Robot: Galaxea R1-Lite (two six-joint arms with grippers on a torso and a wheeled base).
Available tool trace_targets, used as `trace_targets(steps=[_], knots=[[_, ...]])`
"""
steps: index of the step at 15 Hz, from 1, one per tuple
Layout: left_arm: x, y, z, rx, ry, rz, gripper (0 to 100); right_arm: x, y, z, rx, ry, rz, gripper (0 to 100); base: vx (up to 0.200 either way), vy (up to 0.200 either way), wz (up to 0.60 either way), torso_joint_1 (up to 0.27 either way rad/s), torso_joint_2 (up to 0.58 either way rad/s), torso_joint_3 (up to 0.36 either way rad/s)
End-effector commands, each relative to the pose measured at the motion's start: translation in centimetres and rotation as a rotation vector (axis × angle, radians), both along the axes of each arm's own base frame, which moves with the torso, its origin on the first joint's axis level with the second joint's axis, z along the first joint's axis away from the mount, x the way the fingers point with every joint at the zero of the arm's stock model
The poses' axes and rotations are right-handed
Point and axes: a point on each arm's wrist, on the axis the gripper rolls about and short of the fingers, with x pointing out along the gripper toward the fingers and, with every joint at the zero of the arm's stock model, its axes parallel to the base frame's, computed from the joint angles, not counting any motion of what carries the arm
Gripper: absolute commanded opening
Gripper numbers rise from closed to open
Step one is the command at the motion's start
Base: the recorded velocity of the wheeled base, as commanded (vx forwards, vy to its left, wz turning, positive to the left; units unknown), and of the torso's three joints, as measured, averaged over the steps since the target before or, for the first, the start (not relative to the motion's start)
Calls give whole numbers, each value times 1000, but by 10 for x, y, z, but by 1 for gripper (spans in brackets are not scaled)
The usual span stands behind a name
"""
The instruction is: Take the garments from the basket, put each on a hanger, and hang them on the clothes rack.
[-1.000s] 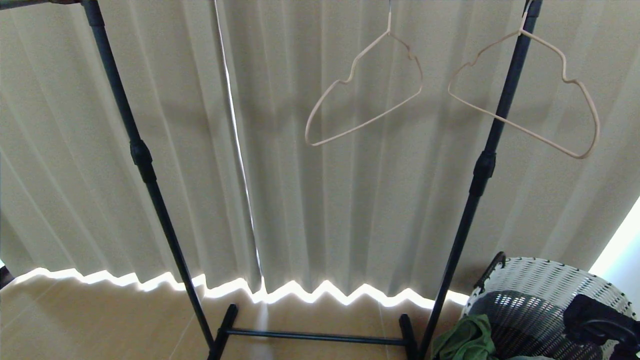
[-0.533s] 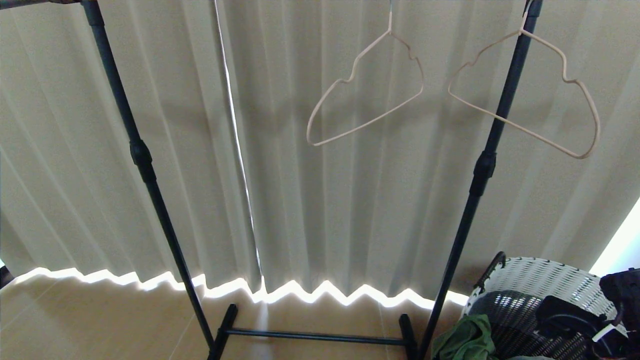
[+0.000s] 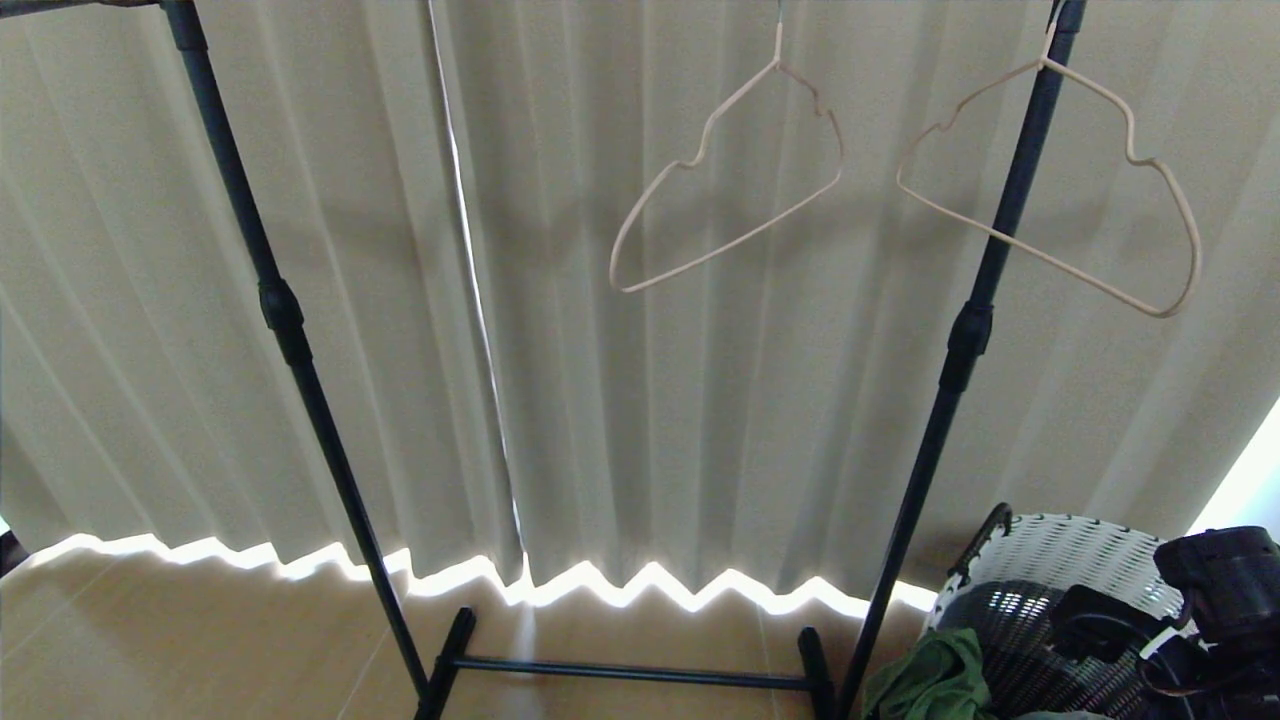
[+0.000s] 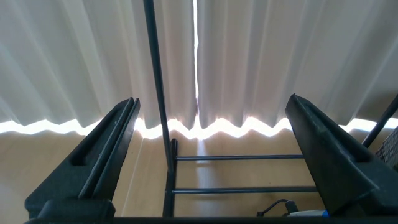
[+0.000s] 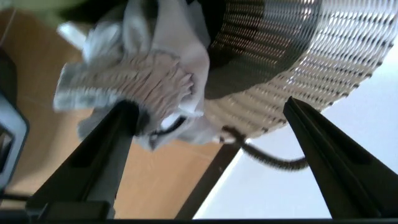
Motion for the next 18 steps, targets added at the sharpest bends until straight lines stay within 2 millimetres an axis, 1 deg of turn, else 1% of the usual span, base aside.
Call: trace_targets(steps=[1, 3, 4, 8, 10, 12, 13, 14, 15, 17, 18], knots=[[0, 0, 0, 0, 1, 0, 100, 5, 0, -10, 2, 29, 0, 100, 0, 0, 0, 0, 0, 0], [0, 0, 0, 0, 3, 0, 100, 8, 0, -14, 2, 34, 0, 100, 0, 0, 0, 0, 0, 0], [0, 0, 0, 0, 1, -2, 100, 7, 0, -15, 3, 38, 0, 0, 0, 0, 0, 0, 0, 0], [0, 0, 0, 0, 1, 0, 100, 8, 0, -13, 3, 22, -1, 0, 0, 0, 0, 0, 0, 0], [0, 0, 0, 0, 1, 0, 100, 0, 0, -5, 3, -19, -2, 0, 0, 0, 0, 0, 0, 0], [0, 0, 0, -1, 0, -2, 100, -16, 1, 14, 8, -131, 1, 0, 0, 0, 0, 0, 0, 0], [0, 0, 0, -1, 1, -2, 100, -21, 1, 20, 8, -168, 0, 0, 0, 0, 0, 0, 0, 0], [0, 0, 0, -1, 0, -2, 100, -37, 1, 35, 7, -279, -1, 0, 0, 0, 0, 0, 0, 0], [0, 0, 0, -1, 0, -2, 100, -47, 2, 44, 9, -352, -4, 0, 0, 0, 0, 0, 0, 0], [0, 0, 0, -1, 0, -2, 100, -71, 2, 58, 7, -498, -8, 0, 0, 0, 0, 0, 0, 0], [0, 0, 0, -1, 0, -2, 100, -80, 3, 60, 12, -548, -13, 0, 0, 0, 0, 0, 0, 0]])
